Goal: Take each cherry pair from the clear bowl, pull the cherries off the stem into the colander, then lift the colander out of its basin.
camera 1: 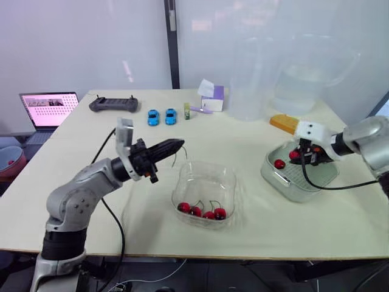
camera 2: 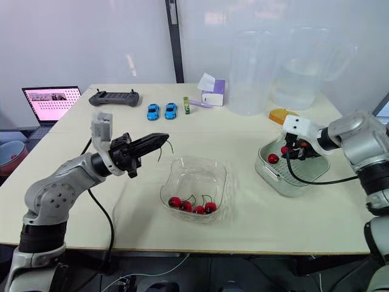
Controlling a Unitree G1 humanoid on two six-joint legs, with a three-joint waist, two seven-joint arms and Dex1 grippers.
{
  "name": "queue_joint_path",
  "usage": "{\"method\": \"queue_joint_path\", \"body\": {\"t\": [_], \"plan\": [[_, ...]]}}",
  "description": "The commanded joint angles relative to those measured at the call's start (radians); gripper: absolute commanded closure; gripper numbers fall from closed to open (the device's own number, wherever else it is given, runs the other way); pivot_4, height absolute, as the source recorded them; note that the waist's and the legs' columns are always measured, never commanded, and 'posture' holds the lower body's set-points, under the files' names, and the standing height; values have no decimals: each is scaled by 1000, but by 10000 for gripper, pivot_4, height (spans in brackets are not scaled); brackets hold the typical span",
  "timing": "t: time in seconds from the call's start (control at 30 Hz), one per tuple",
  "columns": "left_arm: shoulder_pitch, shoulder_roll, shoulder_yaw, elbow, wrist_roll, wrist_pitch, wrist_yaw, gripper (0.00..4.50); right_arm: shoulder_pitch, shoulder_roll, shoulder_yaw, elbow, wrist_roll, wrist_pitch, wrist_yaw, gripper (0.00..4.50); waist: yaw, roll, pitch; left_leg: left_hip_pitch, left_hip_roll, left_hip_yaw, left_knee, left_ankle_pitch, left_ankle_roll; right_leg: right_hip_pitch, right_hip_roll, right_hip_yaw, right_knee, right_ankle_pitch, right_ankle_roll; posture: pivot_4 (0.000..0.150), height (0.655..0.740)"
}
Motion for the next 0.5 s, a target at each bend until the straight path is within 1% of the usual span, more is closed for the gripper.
{"method": "queue_joint_path", "body": {"t": [0.03,0.07,0.1,0.17,0.2,0.27,0.4,0.47,0.5], "plan": [[16,12,35,-52,-27,-5,17,45000,-55,-4,-27,47,-56,-46,11,21534,1,0,0,0,0,0,0,0,0,0,0,0,0,0,0,1500,7400],[19,14,35,-56,-27,-6,20,45000,-67,-2,-31,60,-66,-50,20,16382,1,0,0,0,0,0,0,0,0,0,0,0,0,0,0,1500,7400],[20,14,35,-57,-28,-5,23,45000,-81,-1,-39,71,-70,-49,29,12927,2,0,0,0,0,0,0,0,0,0,0,0,0,0,0,1500,7400],[19,16,35,-57,-30,-5,26,45000,-108,-4,-57,79,-70,-36,56,2699,1,0,0,0,0,0,0,0,0,0,0,0,0,0,0,1500,7400],[19,16,35,-57,-31,-5,27,45000,-117,-5,-63,80,-70,-31,67,739,1,0,0,0,0,0,0,0,0,0,0,0,0,0,0,1500,7400],[16,18,36,-55,-34,-4,27,45000,-127,-16,-77,74,-68,-23,102,739,0,0,0,0,0,0,0,0,0,0,0,0,0,0,0,1500,7400],[6,23,38,-52,-46,4,28,45000,-174,-19,-169,49,27,112,210,739,1,0,0,0,0,0,0,0,0,0,0,0,0,0,0,1500,7400],[5,31,39,-55,-56,13,29,45000,-185,-26,-218,-7,94,169,281,739,1,0,0,0,0,0,0,0,0,0,0,0,0,0,0,1500,7400],[7,41,43,-57,-64,20,29,45000,-201,-17,-249,-70,157,245,319,739,1,0,0,0,0,0,0,0,0,0,0,1,0,0,0,1500,7400]]}}
